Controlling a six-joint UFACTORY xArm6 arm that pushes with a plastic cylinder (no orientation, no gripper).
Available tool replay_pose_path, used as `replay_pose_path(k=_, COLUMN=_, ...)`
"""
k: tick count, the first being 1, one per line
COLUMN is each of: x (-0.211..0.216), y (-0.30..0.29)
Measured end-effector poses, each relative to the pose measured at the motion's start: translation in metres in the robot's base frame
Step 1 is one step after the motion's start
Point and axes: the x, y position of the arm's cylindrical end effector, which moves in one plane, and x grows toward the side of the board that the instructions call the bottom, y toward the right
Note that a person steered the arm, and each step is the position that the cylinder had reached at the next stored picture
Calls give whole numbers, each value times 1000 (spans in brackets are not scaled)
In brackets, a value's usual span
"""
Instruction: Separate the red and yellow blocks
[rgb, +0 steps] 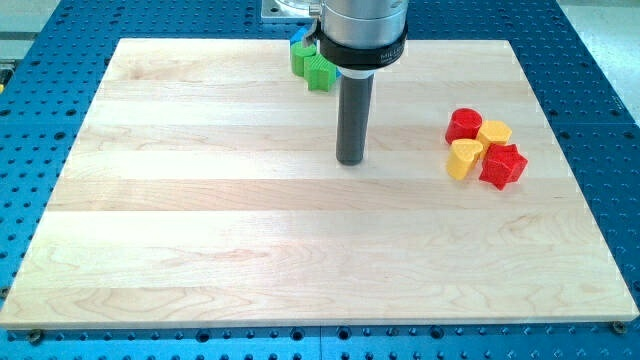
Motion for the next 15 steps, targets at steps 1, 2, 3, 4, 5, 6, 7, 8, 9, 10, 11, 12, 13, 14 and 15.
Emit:
replay_pose_path(k=1, x=0, y=0)
replay_pose_path(k=2, x=-4, y=1)
replay_pose_path(k=3, x=-16, y=30)
replay_pose_path(k=4, x=-16, y=53)
replay_pose_path(k=5, x=-17, y=53)
replay_pose_path(k=6, x=-52, y=54)
replay_pose_path(k=7, x=-98, y=81)
replay_pose_path(k=8, x=-108, y=107)
replay_pose_path(k=9, x=-108, y=120)
replay_pose_path(k=10, x=-106, y=123)
replay_pose_path(k=11, x=-105, y=123)
replay_pose_path(k=12, x=-104, y=123)
replay_pose_path(k=13, x=-113, y=128)
replay_pose_path(k=14, x=-125, y=150)
replay_pose_path(k=15, x=-125, y=183)
